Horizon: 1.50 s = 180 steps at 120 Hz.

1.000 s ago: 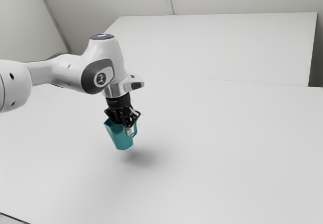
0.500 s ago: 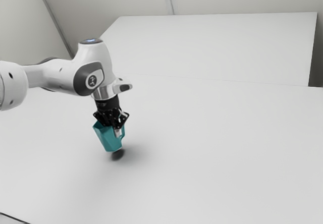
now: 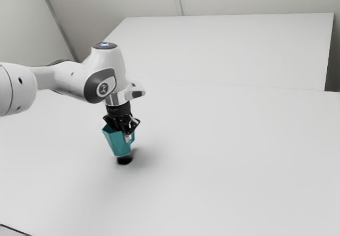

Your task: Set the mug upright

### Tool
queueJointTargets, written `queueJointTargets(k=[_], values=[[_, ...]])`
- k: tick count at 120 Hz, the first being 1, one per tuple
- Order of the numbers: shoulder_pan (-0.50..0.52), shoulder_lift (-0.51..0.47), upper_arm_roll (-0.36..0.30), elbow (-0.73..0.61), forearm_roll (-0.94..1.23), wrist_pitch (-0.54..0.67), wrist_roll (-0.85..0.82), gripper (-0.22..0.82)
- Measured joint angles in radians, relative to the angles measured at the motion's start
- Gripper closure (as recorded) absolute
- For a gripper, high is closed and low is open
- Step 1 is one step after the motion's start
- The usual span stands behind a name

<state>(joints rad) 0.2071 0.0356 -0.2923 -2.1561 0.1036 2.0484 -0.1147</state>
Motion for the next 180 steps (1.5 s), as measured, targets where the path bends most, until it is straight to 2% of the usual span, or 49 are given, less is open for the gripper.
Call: queueJointTargets(k=[52, 68, 93, 109, 129, 155, 180], values=[[0.013, 0.074, 0.001, 0.039, -0.002, 0.055, -0.008, 0.78], [0.012, 0.08, 0.0, 0.044, -0.008, 0.057, -0.007, 0.66], [0.011, 0.087, -0.001, 0.073, -0.013, 0.051, -0.005, 0.34], [0.009, 0.096, 0.0, 0.09, -0.014, 0.048, -0.004, 0.22], [0.006, 0.108, 0.0, 0.11, -0.014, 0.046, -0.004, 0.14], [0.004, 0.113, 0.0, 0.116, -0.015, 0.04, -0.004, 0.11], [-0.005, 0.109, -0.002, 0.159, -0.017, -0.06, -0.012, 0.1]])
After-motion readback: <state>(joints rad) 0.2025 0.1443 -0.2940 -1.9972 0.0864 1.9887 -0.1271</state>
